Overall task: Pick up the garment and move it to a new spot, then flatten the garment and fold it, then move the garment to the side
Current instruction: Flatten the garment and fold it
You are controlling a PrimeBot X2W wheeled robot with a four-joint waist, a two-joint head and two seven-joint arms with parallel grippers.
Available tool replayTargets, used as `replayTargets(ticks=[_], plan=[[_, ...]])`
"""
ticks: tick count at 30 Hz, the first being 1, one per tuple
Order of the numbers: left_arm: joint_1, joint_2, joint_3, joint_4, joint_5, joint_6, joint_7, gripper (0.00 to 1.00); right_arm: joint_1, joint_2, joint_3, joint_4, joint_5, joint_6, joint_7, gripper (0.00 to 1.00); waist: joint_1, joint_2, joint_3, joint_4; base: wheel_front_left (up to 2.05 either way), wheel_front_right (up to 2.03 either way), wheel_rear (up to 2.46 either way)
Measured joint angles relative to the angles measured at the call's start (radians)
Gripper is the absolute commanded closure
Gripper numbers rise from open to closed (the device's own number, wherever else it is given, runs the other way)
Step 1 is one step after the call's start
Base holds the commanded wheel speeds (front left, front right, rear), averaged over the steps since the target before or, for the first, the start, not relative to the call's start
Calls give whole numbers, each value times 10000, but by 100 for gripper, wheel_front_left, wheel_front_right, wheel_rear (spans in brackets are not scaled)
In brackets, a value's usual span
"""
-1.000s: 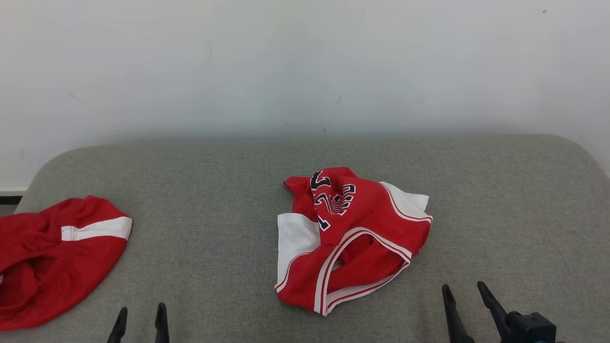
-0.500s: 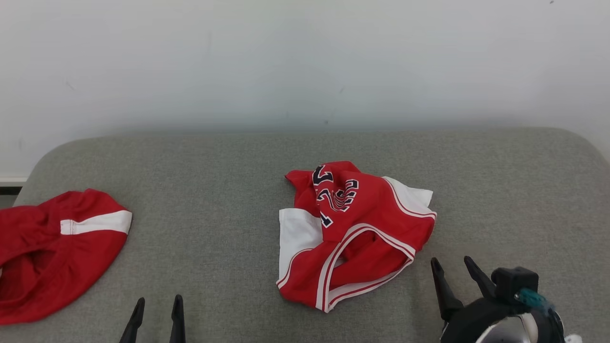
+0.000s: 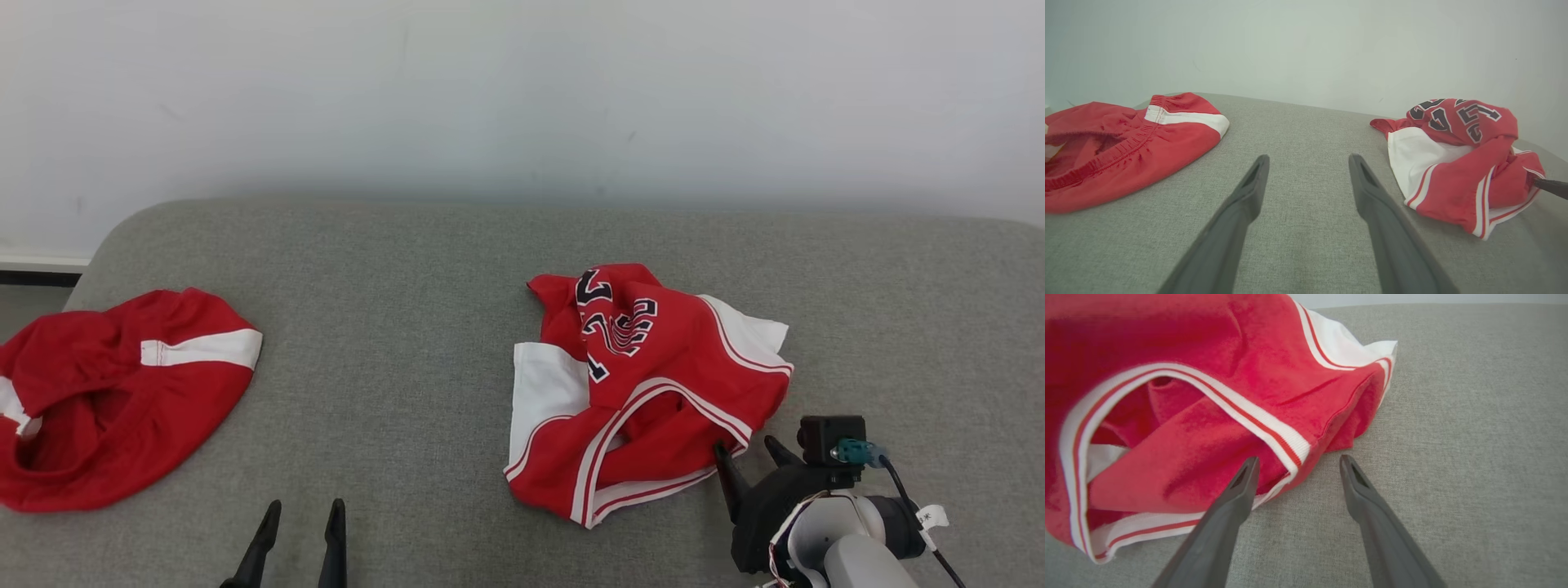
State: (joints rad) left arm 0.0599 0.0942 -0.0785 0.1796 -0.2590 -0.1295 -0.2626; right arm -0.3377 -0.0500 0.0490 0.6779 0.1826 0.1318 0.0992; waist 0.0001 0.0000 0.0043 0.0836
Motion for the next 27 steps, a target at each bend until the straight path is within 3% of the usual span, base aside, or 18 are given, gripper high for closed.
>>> replayTargets(ticks=[6,7,8,9,10,18,27], plan=[[-39,96,-230,54,-82,0,0,0,-572,6,-109,1120,-184,0,-399,1,0,0,70,236,0,0,0],[-48,127,-244,52,-92,0,0,0,-647,4,-176,1267,-276,0,-476,38,0,0,76,264,0,0,0],[-59,153,-268,50,-127,0,0,0,-738,0,-259,1436,-403,0,-533,61,0,0,77,292,0,0,0],[-77,173,-282,50,-157,0,0,0,-802,0,-336,1567,-504,0,-598,91,0,1,75,319,0,0,0],[-100,196,-297,46,-155,0,0,0,-872,0,-403,1714,-648,0,-665,100,0,0,68,345,0,0,0],[-45,230,-219,21,-178,0,0,0,-1409,-6,-286,1801,-922,0,-1549,100,0,0,-124,407,0,0,0],[47,207,-90,-48,-184,0,0,0,-3023,0,2163,-107,454,0,-1638,100,0,0,-319,232,0,0,0]])
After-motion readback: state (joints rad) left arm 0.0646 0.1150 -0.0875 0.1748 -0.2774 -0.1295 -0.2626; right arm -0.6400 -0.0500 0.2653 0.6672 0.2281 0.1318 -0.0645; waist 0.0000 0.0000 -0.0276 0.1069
